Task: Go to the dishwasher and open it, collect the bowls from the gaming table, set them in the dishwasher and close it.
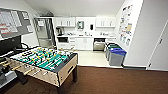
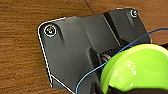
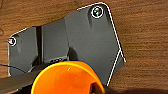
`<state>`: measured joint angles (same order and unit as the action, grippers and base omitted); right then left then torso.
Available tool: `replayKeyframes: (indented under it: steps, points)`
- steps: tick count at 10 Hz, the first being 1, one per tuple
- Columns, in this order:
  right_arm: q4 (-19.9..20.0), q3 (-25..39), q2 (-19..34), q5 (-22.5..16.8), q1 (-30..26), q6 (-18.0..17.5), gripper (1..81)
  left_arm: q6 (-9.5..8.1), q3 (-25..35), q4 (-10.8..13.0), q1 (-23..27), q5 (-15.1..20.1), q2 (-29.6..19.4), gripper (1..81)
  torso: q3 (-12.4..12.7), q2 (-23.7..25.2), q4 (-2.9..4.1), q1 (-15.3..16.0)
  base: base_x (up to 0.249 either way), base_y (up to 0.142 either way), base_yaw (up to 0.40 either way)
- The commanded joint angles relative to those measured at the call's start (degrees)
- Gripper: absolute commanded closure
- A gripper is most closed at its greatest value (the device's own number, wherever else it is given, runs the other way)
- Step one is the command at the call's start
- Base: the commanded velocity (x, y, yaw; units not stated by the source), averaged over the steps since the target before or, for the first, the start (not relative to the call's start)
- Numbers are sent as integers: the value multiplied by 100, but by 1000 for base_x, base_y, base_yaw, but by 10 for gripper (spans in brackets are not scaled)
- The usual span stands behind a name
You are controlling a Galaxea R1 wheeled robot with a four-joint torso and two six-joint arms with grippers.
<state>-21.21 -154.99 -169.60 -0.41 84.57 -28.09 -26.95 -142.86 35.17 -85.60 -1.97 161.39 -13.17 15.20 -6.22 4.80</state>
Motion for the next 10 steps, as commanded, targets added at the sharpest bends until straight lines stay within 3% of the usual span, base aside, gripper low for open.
replayKeyframes:
  steps: [1,10]
  points:
    - [-50,-13,55,-266,-321,5,811,32,30,69,285,215,-89,811,0,0,0,0,96,-74,0]
    - [-50,-13,28,-266,-321,14,811,32,30,69,285,215,-98,811,0,-2,0,2,96,-75,0]
